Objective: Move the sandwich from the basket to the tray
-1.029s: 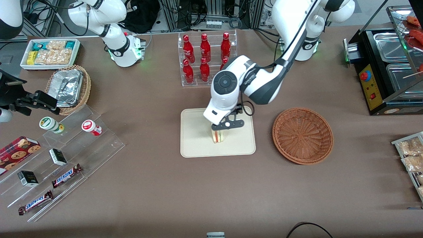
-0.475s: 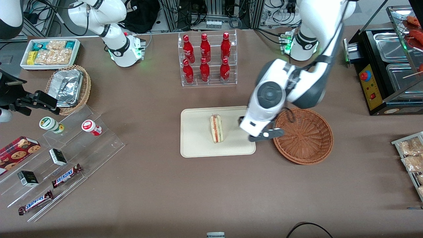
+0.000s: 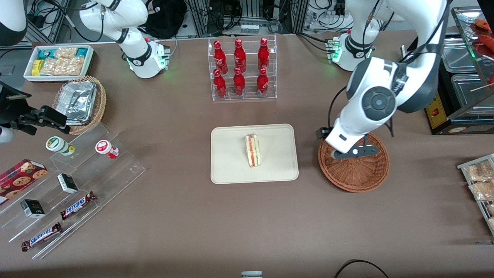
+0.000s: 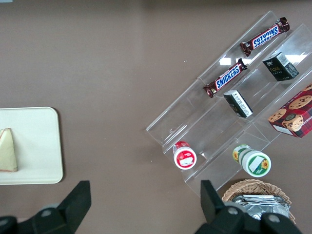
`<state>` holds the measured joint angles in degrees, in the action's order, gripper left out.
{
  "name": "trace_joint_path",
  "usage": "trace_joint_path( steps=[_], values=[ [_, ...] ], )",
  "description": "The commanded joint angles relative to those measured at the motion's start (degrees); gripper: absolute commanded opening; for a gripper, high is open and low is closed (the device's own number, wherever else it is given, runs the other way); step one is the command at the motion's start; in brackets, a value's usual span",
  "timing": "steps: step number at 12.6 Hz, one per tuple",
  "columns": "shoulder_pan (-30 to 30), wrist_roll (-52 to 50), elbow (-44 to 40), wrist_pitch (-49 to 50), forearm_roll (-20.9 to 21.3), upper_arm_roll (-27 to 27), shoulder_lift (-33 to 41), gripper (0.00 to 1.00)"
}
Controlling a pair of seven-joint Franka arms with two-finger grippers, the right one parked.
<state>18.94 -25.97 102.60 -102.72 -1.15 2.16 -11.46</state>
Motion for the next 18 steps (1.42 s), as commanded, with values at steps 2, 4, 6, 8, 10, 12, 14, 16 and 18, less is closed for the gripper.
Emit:
trace_joint_path(
  steps=[2,4,6,8,10,12,14,16,18],
  values=[
    [-5.39,6.96,3.75,3.73,-0.17,0.56,6.18,1.00],
    [-10.22,14.60,2.62,9.26,-0.34,0.91,7.86,1.00],
    [-14.52,19.80,1.03,12.97,-0.35,2.05,9.52,1.00],
    [-17.35,23.06,0.42,15.60,-0.26,2.76,11.02,1.00],
    [-19.46,25.34,-3.35,19.03,0.27,2.76,11.11,1.00],
    [-19.82,25.97,-5.29,19.57,0.62,2.50,11.11,1.00],
    [-19.82,25.97,-6.09,19.57,3.94,2.50,11.72,1.00],
    [-20.43,25.89,-7.05,20.10,4.49,2.41,11.90,1.00],
    [-20.87,25.88,-7.59,21.07,4.05,2.41,12.52,1.00]
  ],
)
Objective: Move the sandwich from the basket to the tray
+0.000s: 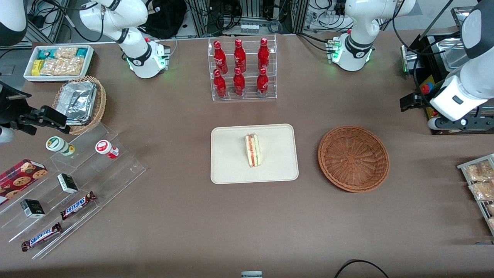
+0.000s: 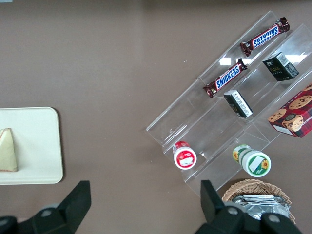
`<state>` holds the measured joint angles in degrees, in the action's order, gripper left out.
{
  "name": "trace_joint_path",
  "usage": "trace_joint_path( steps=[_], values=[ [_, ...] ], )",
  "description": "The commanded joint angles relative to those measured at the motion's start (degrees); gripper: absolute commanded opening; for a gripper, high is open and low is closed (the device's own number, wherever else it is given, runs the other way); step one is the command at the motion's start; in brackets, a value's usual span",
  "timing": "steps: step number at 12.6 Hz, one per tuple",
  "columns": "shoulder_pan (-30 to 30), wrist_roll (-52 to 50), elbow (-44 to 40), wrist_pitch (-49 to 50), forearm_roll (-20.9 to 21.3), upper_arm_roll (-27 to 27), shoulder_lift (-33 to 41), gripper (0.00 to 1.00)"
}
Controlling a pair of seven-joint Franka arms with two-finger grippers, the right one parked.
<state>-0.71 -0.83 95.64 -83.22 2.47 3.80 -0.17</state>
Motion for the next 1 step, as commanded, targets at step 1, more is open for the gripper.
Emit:
trace_joint_path(
  steps=[1],
  values=[
    [-1.31,0.66,-1.15,1.92,0.25,0.69,1.48,1.00]
  ],
)
